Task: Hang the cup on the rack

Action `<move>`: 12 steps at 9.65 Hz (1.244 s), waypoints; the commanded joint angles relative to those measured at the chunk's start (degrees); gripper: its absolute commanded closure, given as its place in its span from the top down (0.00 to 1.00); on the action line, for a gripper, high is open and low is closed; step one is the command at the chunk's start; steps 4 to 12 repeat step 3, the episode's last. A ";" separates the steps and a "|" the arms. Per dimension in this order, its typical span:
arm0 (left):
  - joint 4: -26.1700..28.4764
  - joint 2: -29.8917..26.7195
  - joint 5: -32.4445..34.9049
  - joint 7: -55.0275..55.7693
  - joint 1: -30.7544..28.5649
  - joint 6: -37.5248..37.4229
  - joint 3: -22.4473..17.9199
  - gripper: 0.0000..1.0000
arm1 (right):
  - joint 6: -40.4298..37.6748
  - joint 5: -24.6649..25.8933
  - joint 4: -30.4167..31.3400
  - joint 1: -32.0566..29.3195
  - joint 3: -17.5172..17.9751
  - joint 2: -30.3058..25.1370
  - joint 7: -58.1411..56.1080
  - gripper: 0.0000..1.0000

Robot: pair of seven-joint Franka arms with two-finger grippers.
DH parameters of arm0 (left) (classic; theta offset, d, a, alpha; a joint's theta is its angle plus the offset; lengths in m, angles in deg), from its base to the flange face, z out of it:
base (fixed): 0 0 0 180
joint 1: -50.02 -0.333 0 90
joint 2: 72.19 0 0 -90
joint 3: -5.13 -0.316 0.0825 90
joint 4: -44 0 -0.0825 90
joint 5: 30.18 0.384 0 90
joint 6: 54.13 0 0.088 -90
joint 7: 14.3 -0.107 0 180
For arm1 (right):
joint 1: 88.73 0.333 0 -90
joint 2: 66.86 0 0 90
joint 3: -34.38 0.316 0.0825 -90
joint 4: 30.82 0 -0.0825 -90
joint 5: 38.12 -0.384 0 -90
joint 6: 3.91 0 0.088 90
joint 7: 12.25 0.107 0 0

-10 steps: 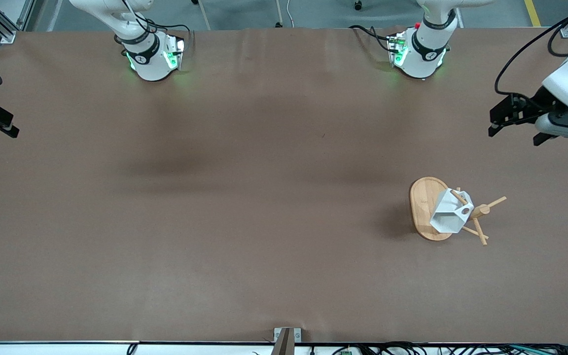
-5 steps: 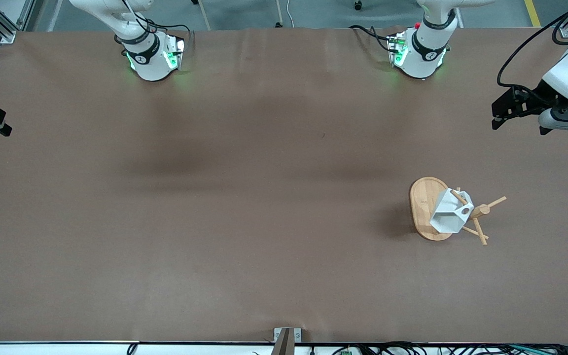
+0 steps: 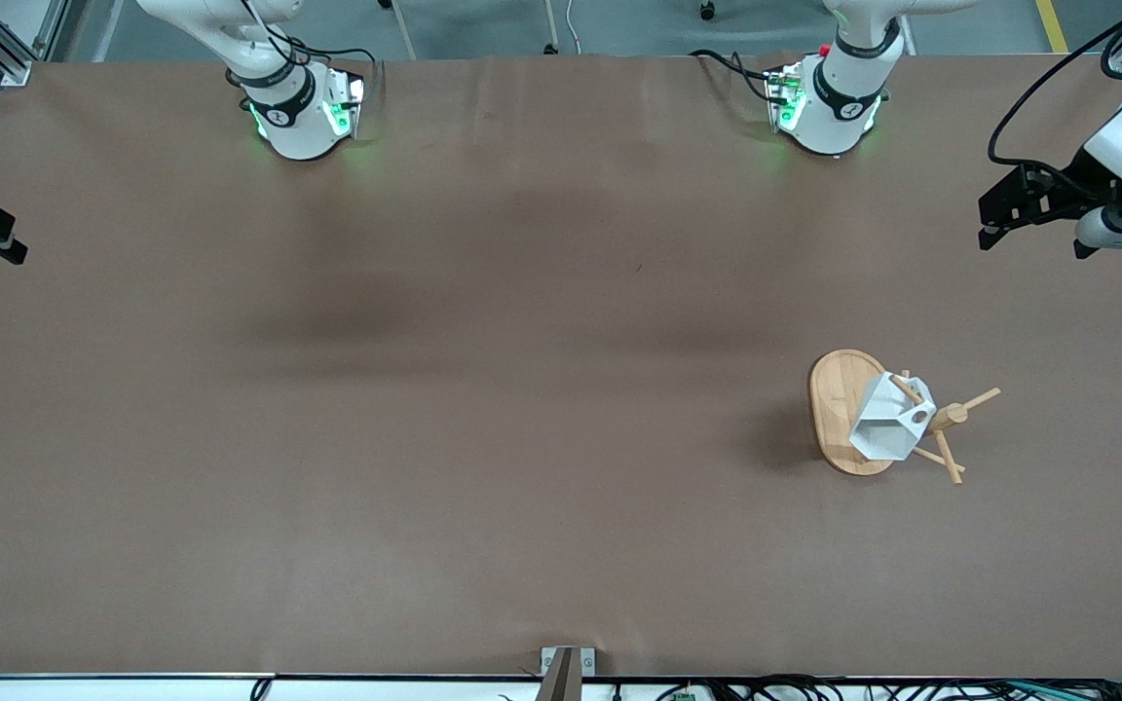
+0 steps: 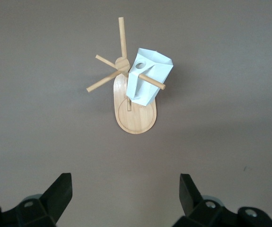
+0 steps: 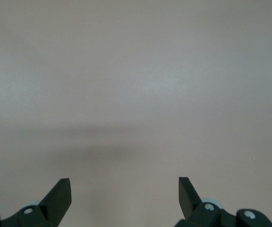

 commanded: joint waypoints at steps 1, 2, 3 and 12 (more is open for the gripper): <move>-0.10 0.31 0.18 2.51 0.00 -1.82 0.40 1.00 | -0.34 0.78 0.48 -0.69 0.37 -0.78 -0.24 1.00; -0.11 0.40 0.09 2.16 -0.17 -1.82 0.05 1.00 | -0.43 0.70 0.57 -0.69 0.37 -0.69 -0.15 1.00; -0.11 0.40 -0.35 1.99 -0.26 -1.82 -0.04 1.00 | -0.52 0.70 0.74 -0.86 0.37 -0.78 -0.15 1.00; -0.11 0.40 -0.35 1.99 -0.26 -1.82 -0.04 1.00 | -0.52 0.70 0.74 -0.86 0.37 -0.78 -0.15 1.00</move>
